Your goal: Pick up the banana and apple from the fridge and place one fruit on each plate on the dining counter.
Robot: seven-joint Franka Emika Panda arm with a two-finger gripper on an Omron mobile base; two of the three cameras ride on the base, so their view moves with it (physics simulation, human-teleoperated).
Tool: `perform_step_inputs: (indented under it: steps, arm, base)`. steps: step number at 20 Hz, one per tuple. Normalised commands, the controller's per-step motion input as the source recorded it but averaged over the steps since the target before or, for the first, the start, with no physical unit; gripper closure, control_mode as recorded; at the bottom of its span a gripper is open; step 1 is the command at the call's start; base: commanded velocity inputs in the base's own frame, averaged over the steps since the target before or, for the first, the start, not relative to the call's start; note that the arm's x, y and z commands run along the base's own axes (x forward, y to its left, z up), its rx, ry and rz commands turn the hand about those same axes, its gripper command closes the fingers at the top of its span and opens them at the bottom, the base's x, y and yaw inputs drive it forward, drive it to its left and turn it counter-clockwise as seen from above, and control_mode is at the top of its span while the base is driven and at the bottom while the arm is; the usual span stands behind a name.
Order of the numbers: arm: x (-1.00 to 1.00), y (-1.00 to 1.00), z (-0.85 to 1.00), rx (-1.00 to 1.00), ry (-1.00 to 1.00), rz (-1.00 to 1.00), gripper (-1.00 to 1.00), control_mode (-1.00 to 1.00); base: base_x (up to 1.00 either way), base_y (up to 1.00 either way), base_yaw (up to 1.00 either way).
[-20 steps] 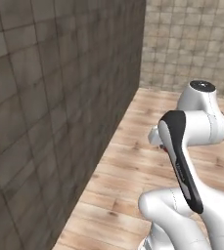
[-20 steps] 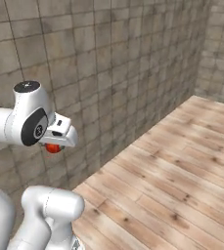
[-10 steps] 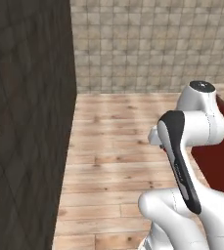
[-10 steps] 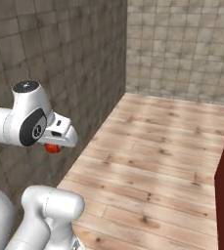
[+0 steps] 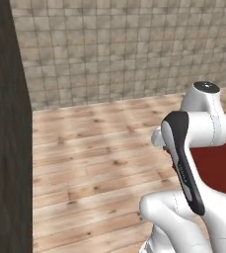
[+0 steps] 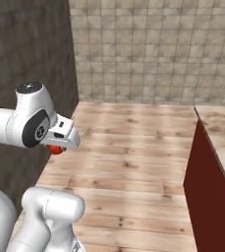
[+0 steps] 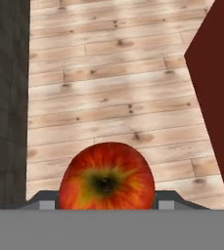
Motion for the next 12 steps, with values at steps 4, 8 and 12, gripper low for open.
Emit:
perform_step_inputs:
  steps: [4,8,12]
  arm:
    - [0.0,0.0,0.0,0.0,0.0,0.0,1.0,1.0]
    - [0.0,0.0,0.0,0.0,0.0,0.0,1.0,1.0]
    - [0.0,0.0,0.0,0.0,0.0,0.0,1.0,1.0]
  base:
    - [1.0,0.4,-0.33]
    - [1.0,0.41,-0.33]
    - [1.0,0.47,-0.33]
